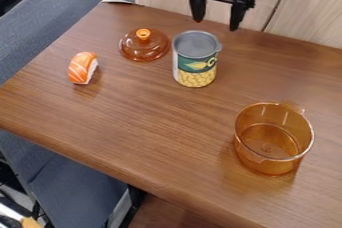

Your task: Moves the tin to the bottom centre of the table

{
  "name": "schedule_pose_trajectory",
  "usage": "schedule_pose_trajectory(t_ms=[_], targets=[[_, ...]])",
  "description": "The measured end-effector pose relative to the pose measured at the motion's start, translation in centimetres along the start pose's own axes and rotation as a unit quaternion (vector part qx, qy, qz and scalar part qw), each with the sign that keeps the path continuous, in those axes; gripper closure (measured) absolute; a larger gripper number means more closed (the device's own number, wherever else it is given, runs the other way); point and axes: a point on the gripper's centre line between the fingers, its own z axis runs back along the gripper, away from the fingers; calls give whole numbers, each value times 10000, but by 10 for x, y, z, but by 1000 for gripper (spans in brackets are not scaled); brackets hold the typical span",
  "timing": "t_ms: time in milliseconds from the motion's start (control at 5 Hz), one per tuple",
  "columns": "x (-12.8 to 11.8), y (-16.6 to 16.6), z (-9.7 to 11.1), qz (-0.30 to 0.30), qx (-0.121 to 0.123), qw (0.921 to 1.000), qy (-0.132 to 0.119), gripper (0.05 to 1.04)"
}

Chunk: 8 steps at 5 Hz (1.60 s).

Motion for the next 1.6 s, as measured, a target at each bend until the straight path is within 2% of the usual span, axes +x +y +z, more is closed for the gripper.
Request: schedule_pose_trajectory(t_ms=[200,600,1000,1200,1600], targets=[[-2,-6,-22,-217,42,9994,263,83],[-10,-13,-33,-460,69,9981,395,83],[-25,5,-45,-292,71,9977,612,83],[-30,7,-36,-342,35,9977,577,83],[-58,11,-25,-396,48,9974,592,83]])
